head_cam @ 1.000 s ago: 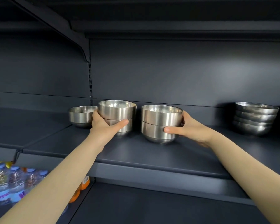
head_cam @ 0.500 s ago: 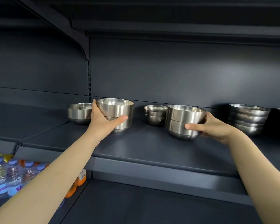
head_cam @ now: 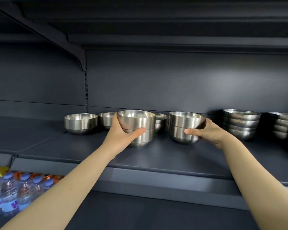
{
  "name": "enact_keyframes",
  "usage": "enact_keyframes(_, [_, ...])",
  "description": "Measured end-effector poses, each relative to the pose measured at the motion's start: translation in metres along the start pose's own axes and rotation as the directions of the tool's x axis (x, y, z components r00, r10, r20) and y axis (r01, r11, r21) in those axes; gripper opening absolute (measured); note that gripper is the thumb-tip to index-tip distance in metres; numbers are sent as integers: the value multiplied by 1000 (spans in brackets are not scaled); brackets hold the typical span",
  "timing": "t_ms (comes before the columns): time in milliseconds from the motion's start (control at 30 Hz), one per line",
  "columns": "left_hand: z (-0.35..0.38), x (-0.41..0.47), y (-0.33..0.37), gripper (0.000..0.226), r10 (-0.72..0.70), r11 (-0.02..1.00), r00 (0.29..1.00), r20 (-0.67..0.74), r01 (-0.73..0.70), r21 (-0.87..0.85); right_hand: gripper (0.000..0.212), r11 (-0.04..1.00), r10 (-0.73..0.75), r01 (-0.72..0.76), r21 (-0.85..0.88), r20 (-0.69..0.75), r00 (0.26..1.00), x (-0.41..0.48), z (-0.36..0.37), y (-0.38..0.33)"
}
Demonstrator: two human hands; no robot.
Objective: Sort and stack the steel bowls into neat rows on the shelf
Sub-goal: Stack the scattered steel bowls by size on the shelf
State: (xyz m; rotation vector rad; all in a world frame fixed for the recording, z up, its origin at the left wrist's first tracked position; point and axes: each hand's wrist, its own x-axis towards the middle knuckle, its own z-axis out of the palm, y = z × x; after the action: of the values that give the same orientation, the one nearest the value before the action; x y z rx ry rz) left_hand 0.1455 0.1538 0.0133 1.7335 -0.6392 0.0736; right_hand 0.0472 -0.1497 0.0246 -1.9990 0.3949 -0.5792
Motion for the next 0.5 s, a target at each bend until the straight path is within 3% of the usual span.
enact_keyframes(67, [11, -2, 5, 113, -2, 1000, 1000, 16, 2, -21, 92, 999, 35, -35, -30, -22, 999, -2, -10, 4])
enact_keyframes(167, [28, -4, 13, 109, 6, 999, 999, 39, -5, -46, 116, 992, 72, -83, -96, -111, 991, -2, -27, 16])
enact_keyframes(267, [46, -6, 20, 108, 14, 998, 997, 74, -9, -60, 121, 989, 72, -91, -119, -155, 985, -3, -45, 24])
enact_keyframes(333, [59, -5, 24, 107, 18, 998, 995, 100, -13, -56, 106, 986, 60, -82, -143, -156, 986, -3, -56, 28])
enact_keyframes(433, [79, -4, 32, 106, 13, 999, 990, 139, -7, -42, 64, 985, 19, -40, -166, -127, 992, -4, -68, 29])
enact_keyframes(500, [93, -1, 35, 108, -2, 1000, 987, 162, 5, -16, 64, 979, -22, -5, -206, -125, 992, -2, -75, 32])
